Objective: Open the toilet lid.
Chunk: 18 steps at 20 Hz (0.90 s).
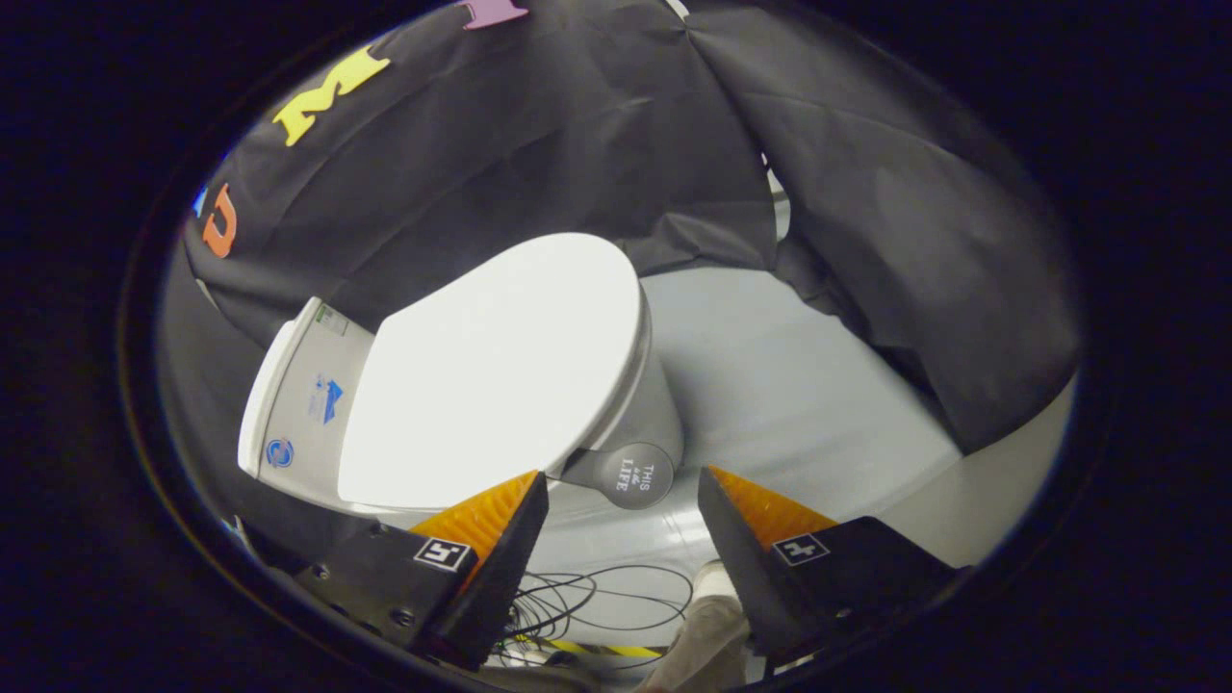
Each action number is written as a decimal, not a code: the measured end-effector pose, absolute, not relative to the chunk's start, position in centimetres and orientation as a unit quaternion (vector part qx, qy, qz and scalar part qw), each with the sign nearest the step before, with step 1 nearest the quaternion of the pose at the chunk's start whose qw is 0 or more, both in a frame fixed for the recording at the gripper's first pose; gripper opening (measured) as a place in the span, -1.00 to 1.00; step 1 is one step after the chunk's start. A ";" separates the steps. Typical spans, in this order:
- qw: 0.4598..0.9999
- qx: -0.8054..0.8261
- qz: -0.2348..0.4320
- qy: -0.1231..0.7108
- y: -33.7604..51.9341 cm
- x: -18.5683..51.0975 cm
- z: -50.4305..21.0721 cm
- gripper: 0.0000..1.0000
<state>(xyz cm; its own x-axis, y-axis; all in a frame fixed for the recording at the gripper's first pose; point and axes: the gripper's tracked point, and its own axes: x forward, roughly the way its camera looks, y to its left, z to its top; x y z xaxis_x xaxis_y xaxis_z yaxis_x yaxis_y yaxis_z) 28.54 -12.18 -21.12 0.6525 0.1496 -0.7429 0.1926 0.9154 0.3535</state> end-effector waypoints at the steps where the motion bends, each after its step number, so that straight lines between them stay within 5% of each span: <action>1: 0.880 0.211 -0.012 0.425 -12.3 28.6 -21.6 0.97; 18: 0.828 0.396 0.039 0.395 -11.0 31.2 -23.7 0.29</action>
